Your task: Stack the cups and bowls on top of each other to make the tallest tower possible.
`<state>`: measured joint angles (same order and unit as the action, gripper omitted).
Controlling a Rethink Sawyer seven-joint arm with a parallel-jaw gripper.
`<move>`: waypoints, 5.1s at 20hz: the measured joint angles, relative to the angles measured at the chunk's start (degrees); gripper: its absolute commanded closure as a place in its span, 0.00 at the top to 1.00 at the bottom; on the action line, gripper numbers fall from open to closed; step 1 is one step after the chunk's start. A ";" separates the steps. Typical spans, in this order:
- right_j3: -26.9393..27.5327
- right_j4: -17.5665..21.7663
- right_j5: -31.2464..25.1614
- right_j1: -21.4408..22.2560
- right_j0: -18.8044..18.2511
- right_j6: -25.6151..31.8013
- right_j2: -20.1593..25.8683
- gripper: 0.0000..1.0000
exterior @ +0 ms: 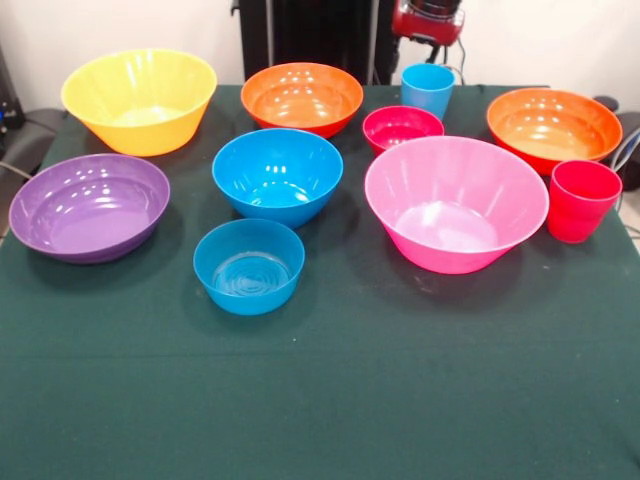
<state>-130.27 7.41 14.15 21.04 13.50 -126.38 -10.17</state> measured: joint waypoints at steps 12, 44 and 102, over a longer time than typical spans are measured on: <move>-0.06 0.26 -10.97 13.60 -6.20 0.00 0.63 1.00; 28.13 0.43 -39.63 17.54 -4.76 0.00 7.24 1.00; 18.47 16.58 -21.49 15.20 -8.51 0.00 6.45 1.00</move>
<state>-111.80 23.98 -7.34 36.24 4.99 -126.38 -3.72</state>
